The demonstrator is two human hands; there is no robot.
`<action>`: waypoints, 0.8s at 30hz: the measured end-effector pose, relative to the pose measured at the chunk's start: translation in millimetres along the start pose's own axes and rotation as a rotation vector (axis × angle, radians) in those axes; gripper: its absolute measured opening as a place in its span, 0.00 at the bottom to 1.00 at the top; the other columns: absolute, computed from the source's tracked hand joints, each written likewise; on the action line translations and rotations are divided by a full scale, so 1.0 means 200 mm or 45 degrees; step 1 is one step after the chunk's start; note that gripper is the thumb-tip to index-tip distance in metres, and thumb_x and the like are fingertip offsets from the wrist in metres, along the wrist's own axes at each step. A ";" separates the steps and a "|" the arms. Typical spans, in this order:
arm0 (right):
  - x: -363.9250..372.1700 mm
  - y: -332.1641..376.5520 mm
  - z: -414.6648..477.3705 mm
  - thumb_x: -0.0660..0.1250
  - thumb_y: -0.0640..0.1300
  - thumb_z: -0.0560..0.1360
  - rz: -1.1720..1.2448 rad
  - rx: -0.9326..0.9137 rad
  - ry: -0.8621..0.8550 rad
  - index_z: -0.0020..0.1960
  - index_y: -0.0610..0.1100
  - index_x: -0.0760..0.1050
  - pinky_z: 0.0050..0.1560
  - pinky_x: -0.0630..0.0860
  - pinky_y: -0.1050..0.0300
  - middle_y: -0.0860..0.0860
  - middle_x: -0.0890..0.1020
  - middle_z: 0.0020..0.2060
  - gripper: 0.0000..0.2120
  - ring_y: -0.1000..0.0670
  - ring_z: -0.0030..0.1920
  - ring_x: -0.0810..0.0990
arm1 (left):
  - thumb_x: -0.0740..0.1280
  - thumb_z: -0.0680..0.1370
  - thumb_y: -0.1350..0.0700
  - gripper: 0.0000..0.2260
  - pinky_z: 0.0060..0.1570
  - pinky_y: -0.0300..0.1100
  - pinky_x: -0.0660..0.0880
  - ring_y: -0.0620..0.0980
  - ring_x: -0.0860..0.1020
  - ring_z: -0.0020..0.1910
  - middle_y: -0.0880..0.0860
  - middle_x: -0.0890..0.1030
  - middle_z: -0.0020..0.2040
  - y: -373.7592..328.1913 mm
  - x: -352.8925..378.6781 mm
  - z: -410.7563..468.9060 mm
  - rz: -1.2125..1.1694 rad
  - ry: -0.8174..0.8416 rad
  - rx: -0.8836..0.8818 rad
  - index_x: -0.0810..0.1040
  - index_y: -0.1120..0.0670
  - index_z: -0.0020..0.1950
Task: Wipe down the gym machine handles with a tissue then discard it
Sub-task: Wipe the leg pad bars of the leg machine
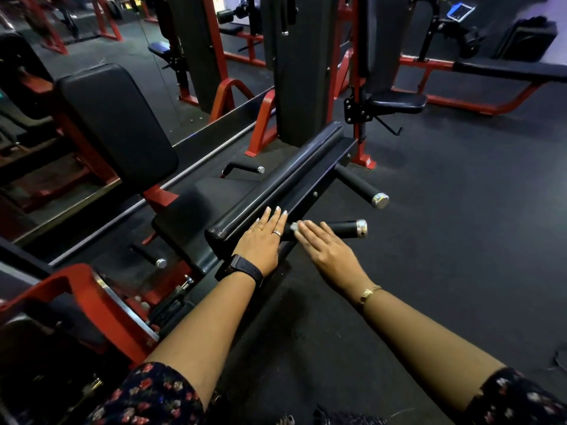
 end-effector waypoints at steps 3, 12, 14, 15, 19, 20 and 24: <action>-0.08 -0.13 -0.04 0.53 0.33 0.75 -0.048 0.087 -0.135 0.65 0.36 0.75 0.69 0.65 0.43 0.42 0.79 0.61 0.22 0.43 0.63 0.77 | 0.57 0.82 0.56 0.31 0.77 0.46 0.48 0.52 0.44 0.79 0.53 0.46 0.80 0.00 0.00 0.00 -0.013 -0.012 -0.006 0.43 0.55 0.80; -0.03 -0.15 0.27 0.59 0.44 0.77 0.079 0.655 0.481 0.49 0.43 0.76 0.70 0.59 0.43 0.46 0.82 0.48 0.09 0.42 0.52 0.79 | 0.57 0.82 0.58 0.32 0.77 0.45 0.46 0.52 0.44 0.79 0.53 0.44 0.80 0.00 0.00 0.01 0.003 -0.010 -0.001 0.41 0.56 0.79; 0.01 -0.09 0.34 0.59 0.45 0.77 0.183 0.619 0.557 0.54 0.43 0.75 0.69 0.61 0.43 0.46 0.81 0.51 0.10 0.42 0.55 0.78 | 0.57 0.82 0.57 0.32 0.76 0.45 0.45 0.52 0.44 0.79 0.53 0.44 0.80 0.01 0.00 0.01 0.005 -0.002 -0.007 0.41 0.55 0.79; 0.02 -0.07 0.36 0.60 0.45 0.77 0.225 0.598 0.590 0.57 0.43 0.74 0.70 0.61 0.43 0.46 0.81 0.53 0.12 0.43 0.57 0.77 | 0.57 0.82 0.57 0.32 0.76 0.45 0.45 0.52 0.44 0.79 0.53 0.43 0.80 0.01 0.00 0.01 0.005 0.003 -0.008 0.40 0.55 0.80; 0.01 -0.09 0.33 0.61 0.44 0.76 0.204 0.482 0.631 0.57 0.45 0.73 0.73 0.53 0.42 0.48 0.79 0.52 0.11 0.44 0.58 0.76 | 0.58 0.82 0.57 0.33 0.76 0.45 0.45 0.52 0.45 0.79 0.53 0.44 0.80 0.01 0.00 0.00 0.009 0.011 -0.009 0.40 0.55 0.80; 0.00 -0.11 0.31 0.61 0.45 0.76 0.186 0.474 0.644 0.54 0.46 0.73 0.74 0.50 0.41 0.49 0.79 0.51 0.08 0.45 0.57 0.76 | 0.58 0.81 0.57 0.33 0.76 0.45 0.46 0.52 0.45 0.79 0.53 0.44 0.80 0.01 0.01 0.00 0.006 0.009 -0.011 0.41 0.55 0.80; -0.05 -0.29 0.21 0.59 0.46 0.76 0.090 0.587 0.828 0.48 0.47 0.73 0.74 0.47 0.39 0.49 0.79 0.50 0.05 0.44 0.58 0.76 | 0.58 0.82 0.56 0.32 0.77 0.46 0.47 0.52 0.46 0.79 0.53 0.46 0.80 0.01 0.00 0.00 -0.034 -0.002 -0.017 0.42 0.55 0.80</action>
Point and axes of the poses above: each hand's wrist, its own z-axis towards the middle knuckle, its own x-axis out of the palm, y = z × x, the point moved 7 cm from there along z, towards the middle knuckle
